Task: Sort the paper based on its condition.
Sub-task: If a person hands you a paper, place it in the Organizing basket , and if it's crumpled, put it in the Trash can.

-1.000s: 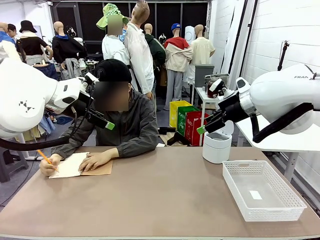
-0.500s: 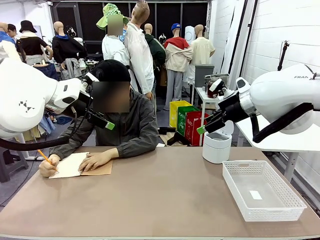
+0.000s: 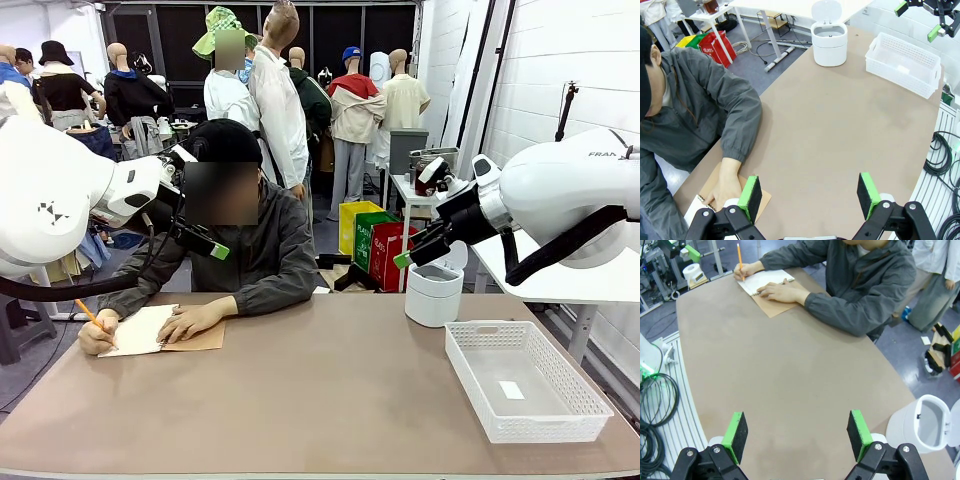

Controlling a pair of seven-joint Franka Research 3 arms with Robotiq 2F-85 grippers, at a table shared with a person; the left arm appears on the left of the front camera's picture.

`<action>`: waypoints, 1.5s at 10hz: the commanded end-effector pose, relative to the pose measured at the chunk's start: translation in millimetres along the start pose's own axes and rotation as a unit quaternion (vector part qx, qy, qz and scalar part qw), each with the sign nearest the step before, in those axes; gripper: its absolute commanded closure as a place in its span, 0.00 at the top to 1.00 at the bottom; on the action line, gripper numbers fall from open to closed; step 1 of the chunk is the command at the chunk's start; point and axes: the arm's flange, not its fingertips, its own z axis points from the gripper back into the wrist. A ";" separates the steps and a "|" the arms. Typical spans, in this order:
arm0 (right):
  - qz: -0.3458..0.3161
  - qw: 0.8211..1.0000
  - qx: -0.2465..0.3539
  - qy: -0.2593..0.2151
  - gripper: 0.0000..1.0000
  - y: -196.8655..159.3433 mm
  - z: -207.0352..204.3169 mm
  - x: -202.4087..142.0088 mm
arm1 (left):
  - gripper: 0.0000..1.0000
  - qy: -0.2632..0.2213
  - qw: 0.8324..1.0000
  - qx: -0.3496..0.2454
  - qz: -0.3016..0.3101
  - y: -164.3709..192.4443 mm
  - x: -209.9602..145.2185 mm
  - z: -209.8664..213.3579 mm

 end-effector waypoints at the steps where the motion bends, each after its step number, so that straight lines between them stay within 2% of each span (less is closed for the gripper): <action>1: 0.003 1.000 0.008 -0.006 1.00 -2.3 -2.4 -1.5 | 1.00 0.002 1.000 -0.002 0.004 -0.1 -0.3 0.4; 15: 0.003 1.000 0.008 -0.006 1.00 -2.3 -2.4 -1.5 | 1.00 0.002 1.000 -0.002 0.004 -0.1 -0.3 0.4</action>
